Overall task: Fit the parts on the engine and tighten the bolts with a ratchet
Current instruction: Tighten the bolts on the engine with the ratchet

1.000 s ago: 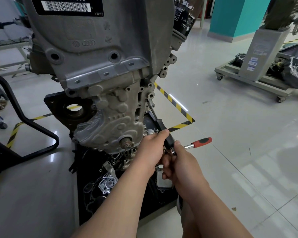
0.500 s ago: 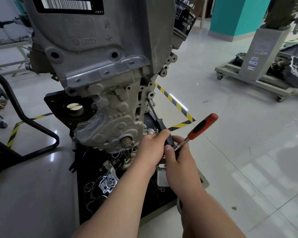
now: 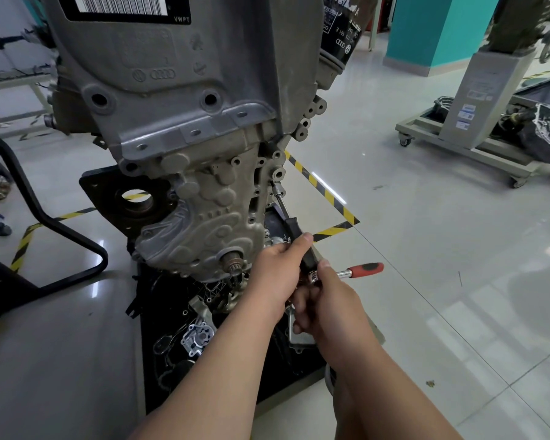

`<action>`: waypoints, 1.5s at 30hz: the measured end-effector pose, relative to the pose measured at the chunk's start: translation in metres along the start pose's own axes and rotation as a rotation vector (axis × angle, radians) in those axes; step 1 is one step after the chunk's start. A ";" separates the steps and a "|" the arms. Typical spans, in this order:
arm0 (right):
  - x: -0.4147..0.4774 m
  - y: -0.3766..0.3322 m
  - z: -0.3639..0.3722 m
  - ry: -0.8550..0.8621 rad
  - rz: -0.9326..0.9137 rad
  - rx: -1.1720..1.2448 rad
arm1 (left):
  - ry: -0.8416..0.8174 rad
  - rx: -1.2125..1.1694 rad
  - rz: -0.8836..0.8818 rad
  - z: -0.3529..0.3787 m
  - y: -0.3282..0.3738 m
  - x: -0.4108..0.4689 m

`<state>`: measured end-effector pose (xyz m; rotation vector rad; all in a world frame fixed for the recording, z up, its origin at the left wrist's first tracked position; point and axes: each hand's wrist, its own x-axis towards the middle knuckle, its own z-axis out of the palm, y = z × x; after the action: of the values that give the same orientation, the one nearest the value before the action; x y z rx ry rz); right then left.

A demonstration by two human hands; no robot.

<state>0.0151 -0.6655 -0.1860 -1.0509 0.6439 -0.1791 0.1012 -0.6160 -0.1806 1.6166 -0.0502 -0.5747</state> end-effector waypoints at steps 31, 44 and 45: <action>-0.010 0.005 0.004 0.126 -0.416 -0.606 | 0.023 0.032 0.031 0.002 0.000 0.000; 0.004 0.000 -0.001 -0.026 0.057 0.157 | -0.036 0.017 -0.016 -0.001 0.000 -0.006; 0.005 0.000 -0.001 -0.032 0.056 0.151 | -0.027 0.025 -0.017 -0.001 -0.001 -0.006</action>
<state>0.0180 -0.6684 -0.1883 -0.8876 0.6205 -0.1595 0.0962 -0.6129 -0.1792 1.6346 -0.0639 -0.6109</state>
